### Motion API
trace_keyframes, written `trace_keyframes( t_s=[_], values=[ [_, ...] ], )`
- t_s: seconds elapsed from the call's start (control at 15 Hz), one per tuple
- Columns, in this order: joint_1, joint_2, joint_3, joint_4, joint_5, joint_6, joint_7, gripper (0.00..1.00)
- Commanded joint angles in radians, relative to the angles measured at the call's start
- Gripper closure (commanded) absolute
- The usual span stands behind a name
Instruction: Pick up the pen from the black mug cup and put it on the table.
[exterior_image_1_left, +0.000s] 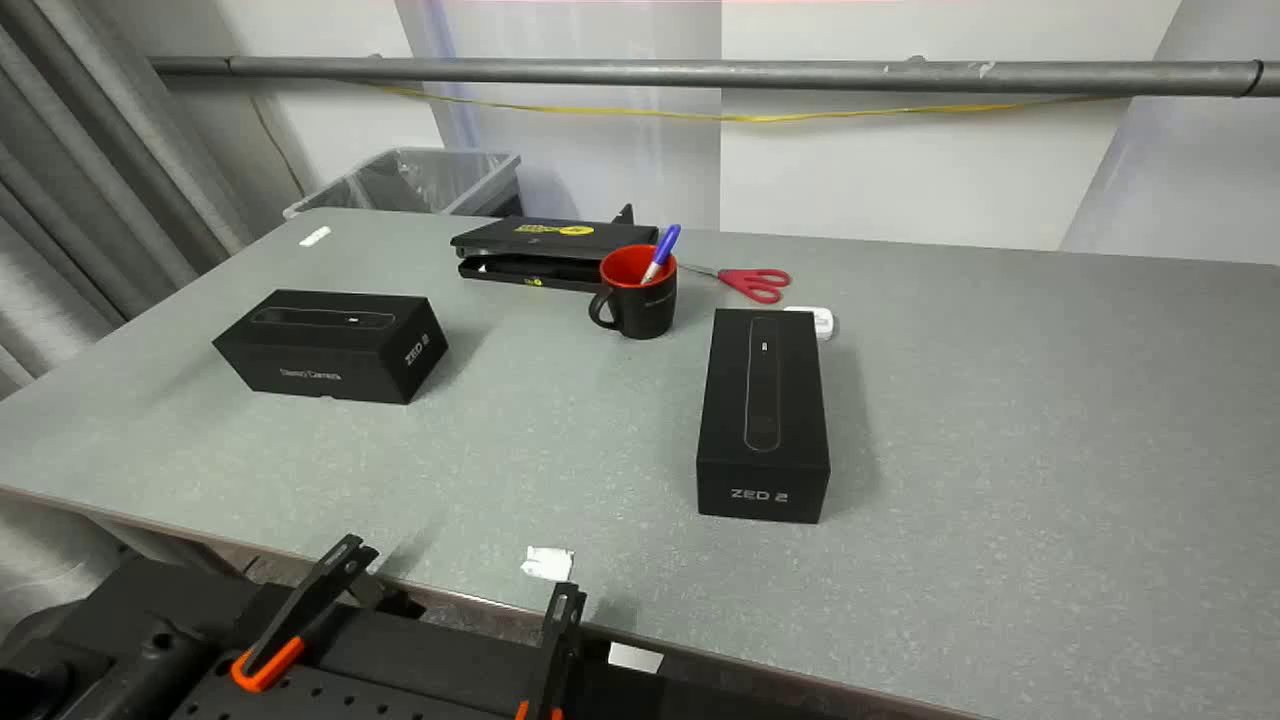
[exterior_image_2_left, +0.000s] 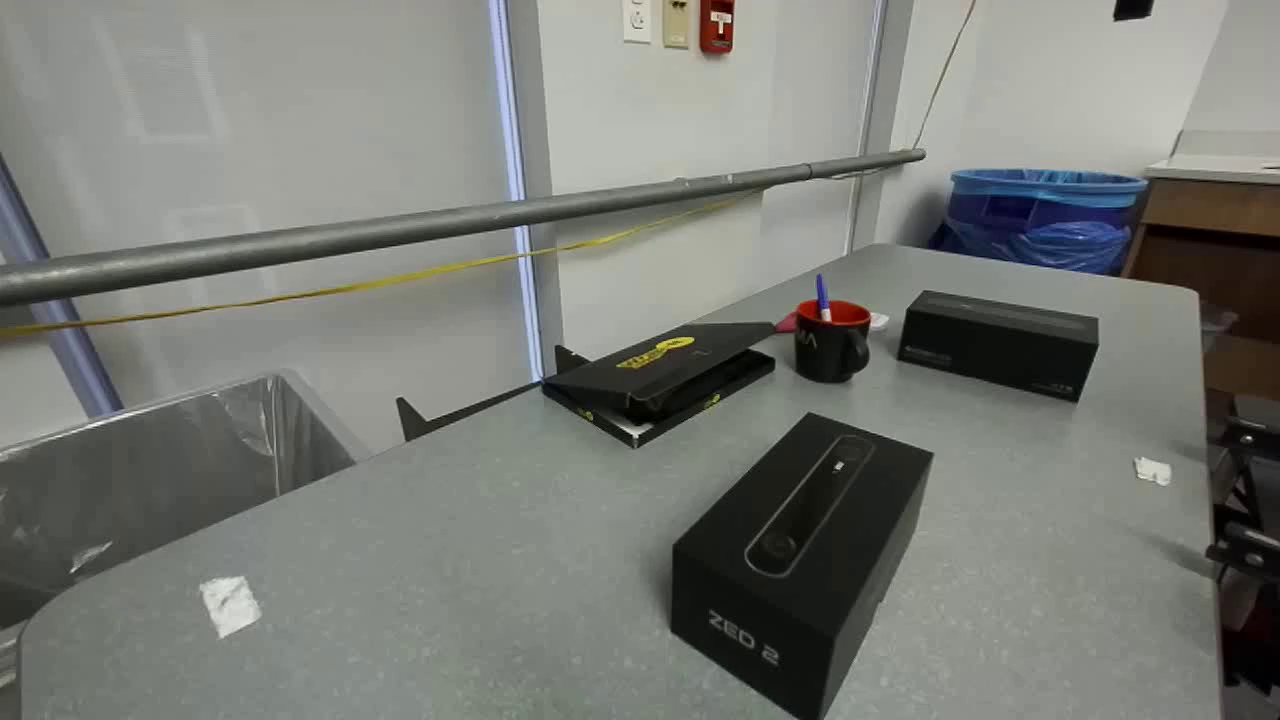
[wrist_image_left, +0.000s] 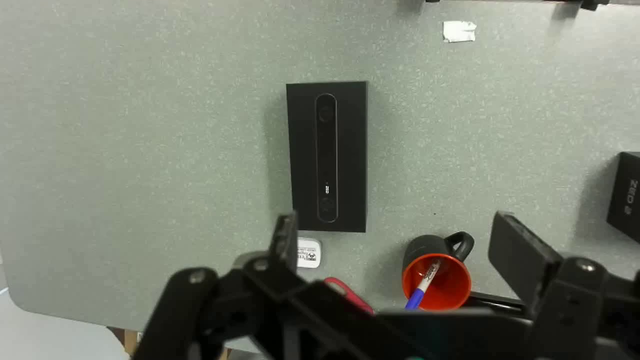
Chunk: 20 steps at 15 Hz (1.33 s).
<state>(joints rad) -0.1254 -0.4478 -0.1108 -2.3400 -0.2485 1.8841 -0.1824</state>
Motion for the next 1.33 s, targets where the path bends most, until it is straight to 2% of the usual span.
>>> trace_keyframes(
  t_s=[0.0,0.27,0.4,0.53,0.73,0.93,1.0,1.07,1.27],
  values=[
    [0.008,0.0,-0.006,0.002,-0.002,-0.003,0.002,0.0],
    [0.01,-0.01,-0.015,-0.005,0.0,-0.013,-0.028,0.0],
    [0.012,0.02,-0.018,0.0,0.015,0.064,0.003,0.0],
    [0.018,0.107,-0.014,0.026,0.043,0.146,0.049,0.0],
    [0.025,0.255,0.011,0.053,0.053,0.333,0.127,0.0],
    [0.034,0.412,0.039,0.109,0.055,0.422,0.193,0.0],
    [0.037,0.441,0.044,0.131,0.057,0.405,0.197,0.0],
    [0.03,0.354,0.035,0.053,0.041,0.407,0.167,0.01],
    [0.033,0.393,0.037,0.066,0.041,0.409,0.17,0.0]
  ],
)
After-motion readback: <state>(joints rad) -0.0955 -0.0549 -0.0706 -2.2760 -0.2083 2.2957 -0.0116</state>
